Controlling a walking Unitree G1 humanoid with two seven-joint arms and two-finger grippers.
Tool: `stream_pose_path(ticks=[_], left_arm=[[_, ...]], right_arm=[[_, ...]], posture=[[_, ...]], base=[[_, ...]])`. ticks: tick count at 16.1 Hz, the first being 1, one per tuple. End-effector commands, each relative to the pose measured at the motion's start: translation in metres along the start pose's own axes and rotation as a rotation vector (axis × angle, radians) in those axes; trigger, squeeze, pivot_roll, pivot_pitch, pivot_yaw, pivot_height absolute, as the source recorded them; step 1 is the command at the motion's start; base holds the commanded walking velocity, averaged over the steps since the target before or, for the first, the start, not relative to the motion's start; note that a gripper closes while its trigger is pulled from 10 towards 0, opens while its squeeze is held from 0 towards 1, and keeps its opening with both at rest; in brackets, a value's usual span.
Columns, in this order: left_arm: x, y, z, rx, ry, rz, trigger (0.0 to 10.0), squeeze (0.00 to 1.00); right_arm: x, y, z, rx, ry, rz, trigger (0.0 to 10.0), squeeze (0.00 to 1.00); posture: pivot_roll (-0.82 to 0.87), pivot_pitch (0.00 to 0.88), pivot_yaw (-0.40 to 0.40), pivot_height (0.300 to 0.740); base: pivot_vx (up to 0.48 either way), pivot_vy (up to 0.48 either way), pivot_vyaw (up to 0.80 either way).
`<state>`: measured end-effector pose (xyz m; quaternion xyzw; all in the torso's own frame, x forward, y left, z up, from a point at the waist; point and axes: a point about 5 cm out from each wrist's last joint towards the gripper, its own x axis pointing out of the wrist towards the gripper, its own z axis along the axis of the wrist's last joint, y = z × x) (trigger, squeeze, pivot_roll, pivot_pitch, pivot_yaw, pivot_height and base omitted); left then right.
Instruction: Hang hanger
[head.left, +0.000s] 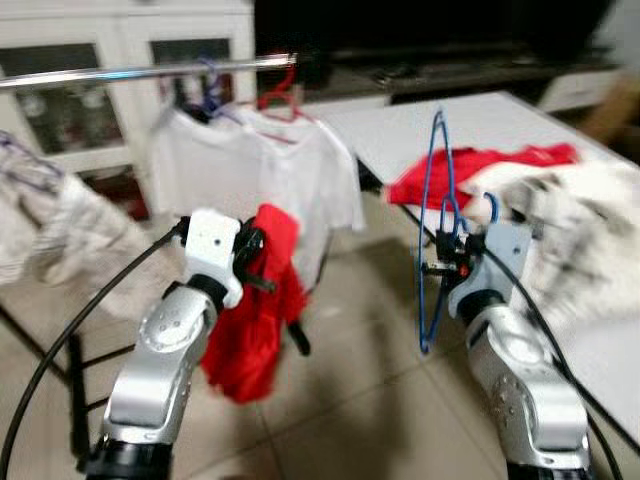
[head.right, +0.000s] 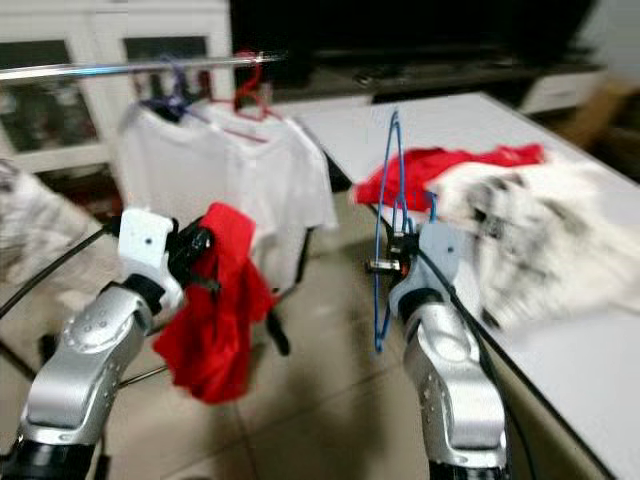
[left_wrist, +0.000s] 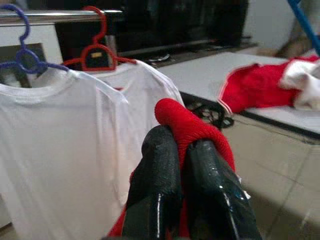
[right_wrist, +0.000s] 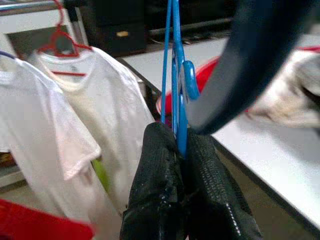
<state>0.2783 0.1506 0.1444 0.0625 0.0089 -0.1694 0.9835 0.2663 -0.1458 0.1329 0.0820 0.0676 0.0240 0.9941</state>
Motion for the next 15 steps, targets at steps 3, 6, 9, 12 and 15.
stream_pose_path(ticks=[3,6,9,12,15], left_arm=[[0.0015,0.0039,0.0033,0.026,-0.01,0.011,10.0,0.0],[0.0032,0.0044,0.0033,0.027,-0.007,0.009,10.0,0.0],[0.0047,0.0069,0.0037,-0.003,-0.009,0.031,10.0,0.0],[0.0054,0.0081,0.0036,-0.013,-0.012,0.034,10.0,0.0],[0.006,0.0079,0.0031,-0.013,-0.011,0.034,10.0,0.0]], right_arm=[[0.0016,0.0023,0.0004,-0.012,0.014,-0.001,10.0,0.0],[0.0016,0.0026,0.0004,-0.007,0.014,-0.008,10.0,0.0],[0.0017,0.0039,0.0012,-0.028,0.01,-0.006,10.0,0.0],[0.0011,0.0051,0.0009,-0.035,0.011,-0.006,10.0,0.0],[0.0002,0.0028,0.0004,-0.043,0.016,-0.028,10.0,0.0]], posture=[[-0.05,0.009,-0.047,0.74],[-0.05,0.01,-0.037,0.74],[-0.05,0.007,-0.033,0.74],[-0.06,0.006,-0.032,0.74],[-0.06,0.008,-0.033,0.74]], base=[[0.0,-0.48,-0.78],[0.0,-0.48,-0.78],[0.0,0.0,-0.78],[0.0,0.0,-0.79],[0.0,0.0,-0.79]])
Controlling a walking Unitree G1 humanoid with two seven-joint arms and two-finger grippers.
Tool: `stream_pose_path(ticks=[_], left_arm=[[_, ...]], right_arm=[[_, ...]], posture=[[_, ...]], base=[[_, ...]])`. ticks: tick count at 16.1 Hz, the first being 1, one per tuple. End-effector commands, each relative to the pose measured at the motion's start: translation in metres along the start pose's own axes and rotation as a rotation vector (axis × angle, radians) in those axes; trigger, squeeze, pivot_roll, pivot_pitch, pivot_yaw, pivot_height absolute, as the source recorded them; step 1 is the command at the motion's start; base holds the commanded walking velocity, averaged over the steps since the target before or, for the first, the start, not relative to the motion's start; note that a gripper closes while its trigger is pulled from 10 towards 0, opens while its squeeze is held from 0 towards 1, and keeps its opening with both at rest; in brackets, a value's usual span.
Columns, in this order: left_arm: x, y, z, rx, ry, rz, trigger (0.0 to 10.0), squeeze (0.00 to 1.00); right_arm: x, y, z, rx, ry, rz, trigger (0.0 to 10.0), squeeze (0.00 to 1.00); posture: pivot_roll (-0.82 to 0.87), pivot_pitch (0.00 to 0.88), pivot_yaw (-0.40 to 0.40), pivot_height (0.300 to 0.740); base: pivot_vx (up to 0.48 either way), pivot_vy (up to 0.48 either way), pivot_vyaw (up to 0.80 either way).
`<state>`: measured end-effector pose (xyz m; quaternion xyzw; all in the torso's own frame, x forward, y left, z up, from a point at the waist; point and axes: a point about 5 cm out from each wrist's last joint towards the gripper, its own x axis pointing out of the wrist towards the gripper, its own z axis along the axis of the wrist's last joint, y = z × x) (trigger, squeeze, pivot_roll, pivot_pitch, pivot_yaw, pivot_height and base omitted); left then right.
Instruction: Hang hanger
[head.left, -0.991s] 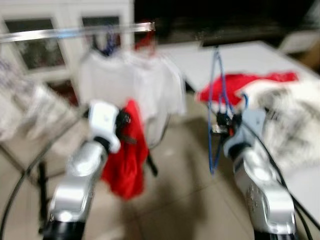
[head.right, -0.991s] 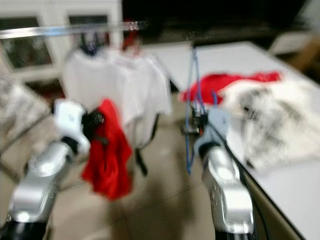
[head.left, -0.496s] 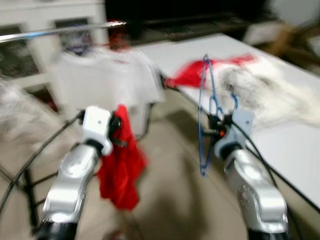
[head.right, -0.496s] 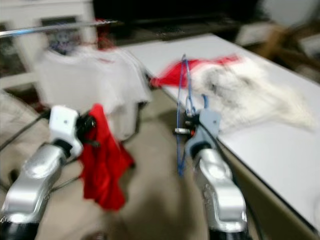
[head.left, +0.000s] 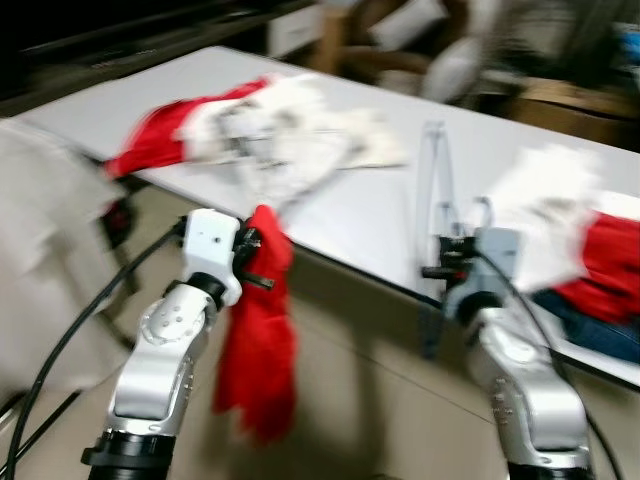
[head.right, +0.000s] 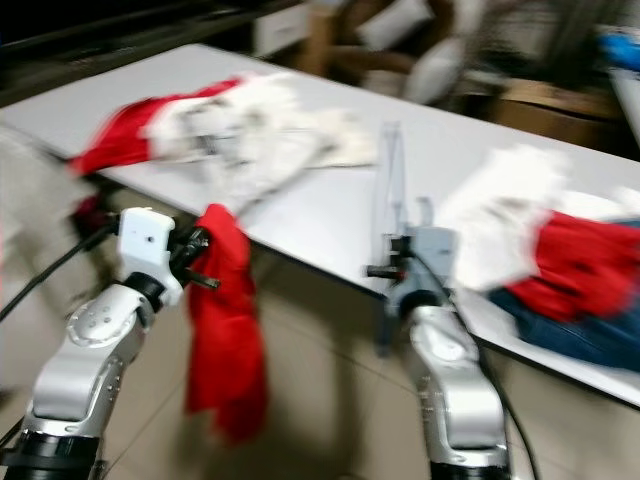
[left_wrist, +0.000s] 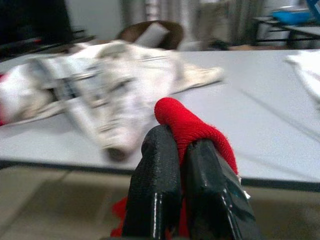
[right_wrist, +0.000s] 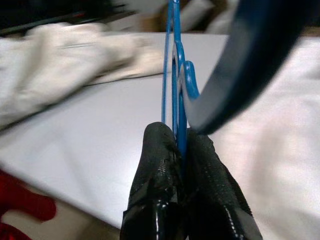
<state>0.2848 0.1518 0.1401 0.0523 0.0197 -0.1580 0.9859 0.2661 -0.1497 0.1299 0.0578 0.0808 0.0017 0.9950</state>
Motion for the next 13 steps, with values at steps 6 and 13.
stream_pose_path(ticks=[6,13], left_arm=[[0.0,0.005,0.007,-0.008,-0.035,0.015,10.0,0.0],[0.0,0.002,0.009,0.029,-0.042,0.001,10.0,0.0]], right_arm=[[-0.001,0.007,0.005,-0.02,-0.02,0.017,10.0,0.0],[-0.002,0.014,0.013,-0.044,-0.076,0.066,10.0,0.0]], posture=[[-0.06,0.009,-0.037,0.74],[-0.06,0.002,-0.048,0.74]], base=[[0.0,0.08,-0.79],[0.0,-0.086,-0.8]])
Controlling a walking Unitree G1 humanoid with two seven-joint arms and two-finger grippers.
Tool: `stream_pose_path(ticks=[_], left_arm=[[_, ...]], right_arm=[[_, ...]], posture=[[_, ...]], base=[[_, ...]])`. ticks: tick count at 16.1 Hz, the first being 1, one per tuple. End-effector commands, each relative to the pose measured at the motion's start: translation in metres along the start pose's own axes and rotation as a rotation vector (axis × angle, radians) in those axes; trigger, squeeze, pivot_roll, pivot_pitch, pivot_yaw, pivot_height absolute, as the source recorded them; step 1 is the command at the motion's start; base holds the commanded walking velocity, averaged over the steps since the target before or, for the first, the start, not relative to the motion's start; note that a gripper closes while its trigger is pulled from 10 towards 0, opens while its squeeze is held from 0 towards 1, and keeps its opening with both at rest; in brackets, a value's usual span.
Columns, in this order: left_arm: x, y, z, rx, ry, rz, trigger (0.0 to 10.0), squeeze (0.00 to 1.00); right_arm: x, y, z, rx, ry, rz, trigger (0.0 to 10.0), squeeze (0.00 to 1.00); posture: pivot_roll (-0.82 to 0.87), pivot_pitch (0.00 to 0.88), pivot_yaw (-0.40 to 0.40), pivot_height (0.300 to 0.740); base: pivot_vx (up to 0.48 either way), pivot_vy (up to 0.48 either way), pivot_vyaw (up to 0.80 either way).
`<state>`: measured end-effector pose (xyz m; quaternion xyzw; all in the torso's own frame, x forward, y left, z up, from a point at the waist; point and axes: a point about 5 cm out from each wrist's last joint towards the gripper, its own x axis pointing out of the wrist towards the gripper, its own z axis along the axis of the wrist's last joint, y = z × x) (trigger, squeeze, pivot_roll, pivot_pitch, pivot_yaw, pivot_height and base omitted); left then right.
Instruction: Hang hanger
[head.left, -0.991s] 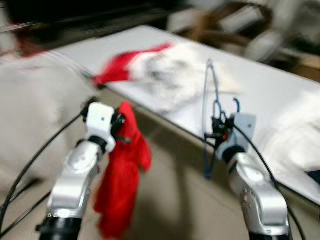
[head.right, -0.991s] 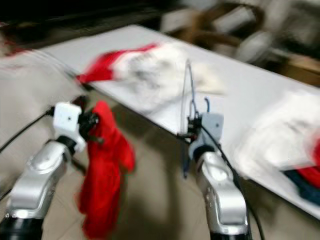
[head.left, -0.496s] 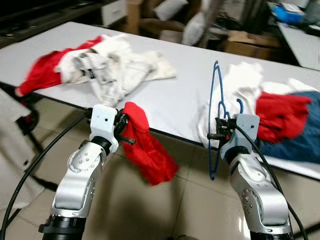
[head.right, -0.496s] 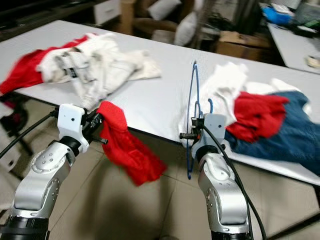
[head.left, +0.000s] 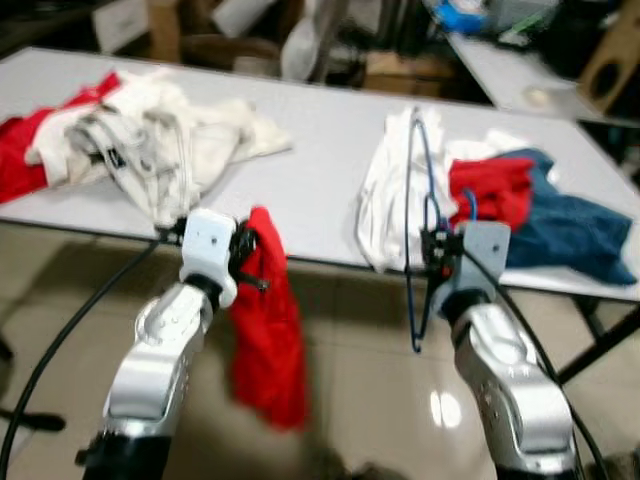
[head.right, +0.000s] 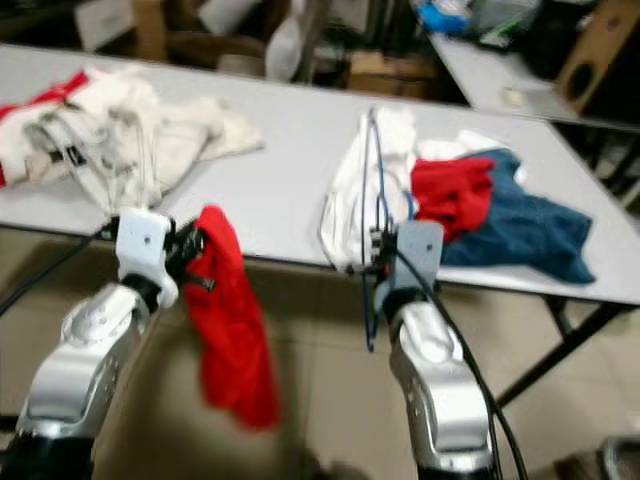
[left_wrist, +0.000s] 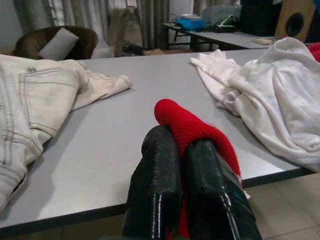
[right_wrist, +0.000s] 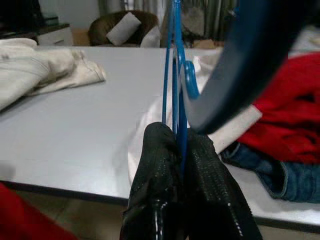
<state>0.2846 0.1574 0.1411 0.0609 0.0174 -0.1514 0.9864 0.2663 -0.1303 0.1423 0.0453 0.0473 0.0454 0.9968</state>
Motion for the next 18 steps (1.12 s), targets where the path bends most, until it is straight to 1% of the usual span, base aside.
stream_pose_path(ticks=[1,4,6,8,10,11,12,13,14,15,17,18], left_arm=[[0.001,-0.003,0.008,0.012,-0.039,-0.012,10.0,0.0],[0.002,-0.002,0.008,0.018,-0.038,-0.009,10.0,0.0],[0.003,-0.002,0.01,0.02,-0.041,-0.012,10.0,0.0],[0.002,-0.002,0.01,-0.004,-0.037,-0.005,10.0,0.0],[0.001,0.0,0.012,-0.009,-0.05,0.004,10.0,0.0],[0.0,0.001,0.013,-0.007,-0.054,0.007,10.0,0.0],[0.001,0.002,0.014,-0.002,-0.056,0.01,10.0,0.0],[0.002,0.001,0.018,-0.028,-0.073,0.007,10.0,0.0],[0.004,0.002,0.027,-0.086,-0.115,0.012,10.0,0.0],[0.006,0.003,0.034,-0.08,-0.138,0.008,10.0,0.0],[0.008,0.003,0.038,-0.049,-0.15,-0.008,10.0,0.0],[0.008,0.003,0.039,-0.053,-0.153,-0.009,10.0,0.0]], right_arm=[[-0.001,-0.007,0.003,-0.015,-0.013,-0.021,10.0,0.0],[0.001,-0.005,0.002,-0.015,-0.018,0.0,10.0,0.0],[0.003,-0.002,0.0,-0.049,0.0,0.071,10.0,0.0],[0.004,-0.004,-0.002,-0.072,0.009,0.095,10.0,0.0],[0.003,-0.005,0.002,-0.042,-0.006,0.109,10.0,0.0],[0.002,-0.004,0.002,-0.041,-0.009,0.134,10.0,0.0],[0.001,-0.004,0.003,-0.054,-0.012,0.164,10.0,0.0],[-0.001,-0.004,0.006,-0.101,-0.016,0.217,10.0,0.0],[-0.002,-0.004,0.008,-0.135,-0.019,0.252,10.0,0.0],[-0.003,-0.007,0.009,-0.153,-0.019,0.261,10.0,0.0],[-0.004,-0.01,0.011,-0.188,0.001,0.274,10.0,0.0],[-0.004,-0.011,0.011,-0.194,0.007,0.283,10.0,0.0]], posture=[[-0.05,0.0,-0.05,0.74],[-0.05,0.0,-0.042,0.74],[-0.05,0.0,-0.041,0.74],[-0.05,0.0,-0.041,0.74],[-0.04,0.0,-0.042,0.74],[-0.04,0.0,-0.041,0.74],[-0.04,0.0,-0.041,0.74],[-0.05,0.0,-0.036,0.74],[-0.05,0.0,-0.036,0.74],[-0.05,0.0,-0.036,0.74],[-0.06,0.0,-0.033,0.74],[-0.06,0.002,-0.037,0.74]], base=[[0.0,-0.48,-0.8],[0.0,-0.48,-0.7],[0.0,-0.48,0.0],[0.0,0.0,0.0],[0.0,0.0,0.0],[0.0,0.0,0.0],[0.0,0.0,0.0],[0.0,0.0,0.0],[0.0,0.0,0.0],[0.0,0.0,0.0],[0.0,0.0,0.0],[0.0,0.0,0.0]])
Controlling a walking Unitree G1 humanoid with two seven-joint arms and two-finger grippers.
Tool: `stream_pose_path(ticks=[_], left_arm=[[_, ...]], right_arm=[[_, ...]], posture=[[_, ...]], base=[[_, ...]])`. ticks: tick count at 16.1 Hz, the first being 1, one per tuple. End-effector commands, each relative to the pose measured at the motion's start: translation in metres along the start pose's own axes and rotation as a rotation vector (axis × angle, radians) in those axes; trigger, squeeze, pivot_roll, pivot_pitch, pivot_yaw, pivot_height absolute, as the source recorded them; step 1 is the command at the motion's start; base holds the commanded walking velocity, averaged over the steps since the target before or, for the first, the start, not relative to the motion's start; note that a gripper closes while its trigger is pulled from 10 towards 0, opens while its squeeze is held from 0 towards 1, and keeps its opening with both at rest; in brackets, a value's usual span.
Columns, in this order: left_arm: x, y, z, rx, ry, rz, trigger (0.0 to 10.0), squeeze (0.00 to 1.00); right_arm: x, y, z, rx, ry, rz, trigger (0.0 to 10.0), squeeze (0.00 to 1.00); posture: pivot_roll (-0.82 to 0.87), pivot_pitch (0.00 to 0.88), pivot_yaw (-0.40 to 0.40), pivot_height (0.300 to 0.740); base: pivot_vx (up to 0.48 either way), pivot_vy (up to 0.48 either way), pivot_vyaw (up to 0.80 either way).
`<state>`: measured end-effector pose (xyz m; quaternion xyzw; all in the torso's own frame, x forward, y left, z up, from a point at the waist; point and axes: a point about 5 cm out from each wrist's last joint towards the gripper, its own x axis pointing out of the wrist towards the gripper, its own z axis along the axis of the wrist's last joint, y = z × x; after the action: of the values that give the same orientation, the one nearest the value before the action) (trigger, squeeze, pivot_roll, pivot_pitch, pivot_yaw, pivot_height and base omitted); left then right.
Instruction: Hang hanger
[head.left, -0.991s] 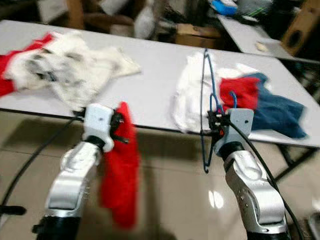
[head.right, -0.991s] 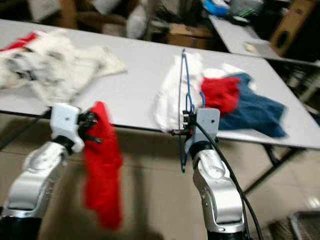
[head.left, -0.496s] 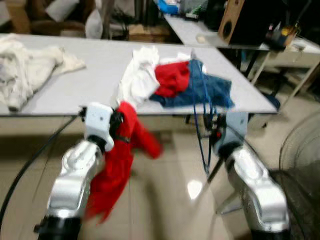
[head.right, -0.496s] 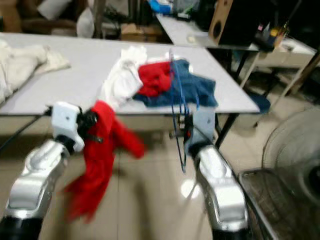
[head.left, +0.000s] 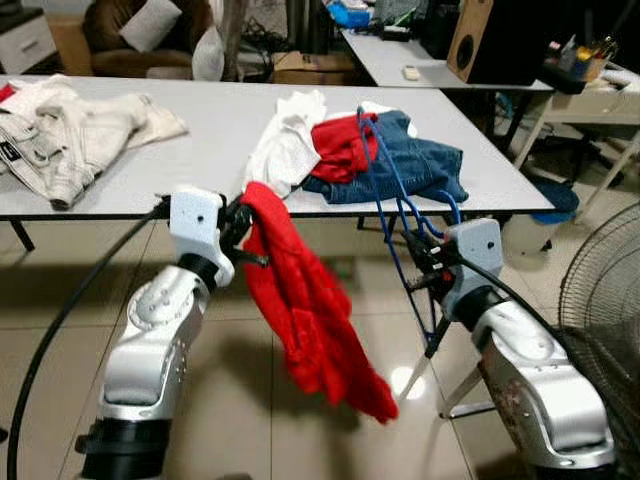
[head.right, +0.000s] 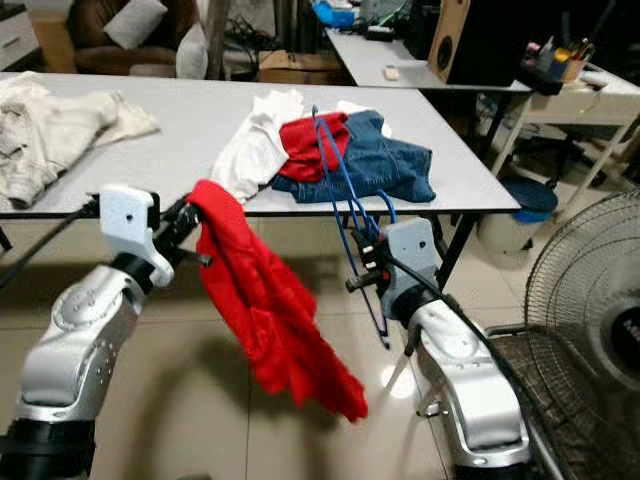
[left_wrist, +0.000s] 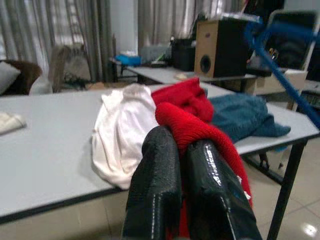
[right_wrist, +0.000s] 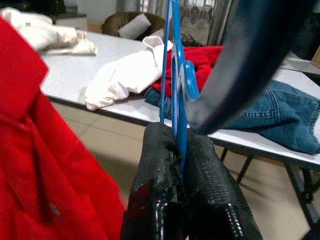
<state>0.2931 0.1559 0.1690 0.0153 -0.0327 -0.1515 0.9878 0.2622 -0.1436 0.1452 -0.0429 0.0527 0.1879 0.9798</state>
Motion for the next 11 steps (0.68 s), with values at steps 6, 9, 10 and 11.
stream_pose_path(ticks=[6,9,10,11], left_arm=[[0.007,0.008,0.016,0.034,-0.043,0.012,10.0,0.0],[0.009,0.012,0.02,0.05,-0.047,0.023,10.0,0.0],[0.009,0.012,0.02,0.054,-0.047,0.018,10.0,0.0],[0.011,0.012,0.02,0.061,-0.047,0.009,10.0,0.0]], right_arm=[[-0.007,-0.022,0.026,-0.12,-0.008,0.117,10.0,0.0],[-0.014,-0.026,0.028,-0.172,0.033,0.196,10.0,0.0],[-0.016,-0.027,0.027,-0.183,0.045,0.211,10.0,0.0],[-0.018,-0.027,0.026,-0.192,0.06,0.23,10.0,0.0]], posture=[[-0.07,0.007,-0.045,0.74],[-0.07,0.006,-0.046,0.74],[-0.07,0.006,-0.047,0.74],[-0.07,0.006,-0.047,0.74]], base=[[0.328,0.0,0.0],[0.371,0.0,0.0],[0.375,0.0,0.0],[0.371,0.0,0.0]])
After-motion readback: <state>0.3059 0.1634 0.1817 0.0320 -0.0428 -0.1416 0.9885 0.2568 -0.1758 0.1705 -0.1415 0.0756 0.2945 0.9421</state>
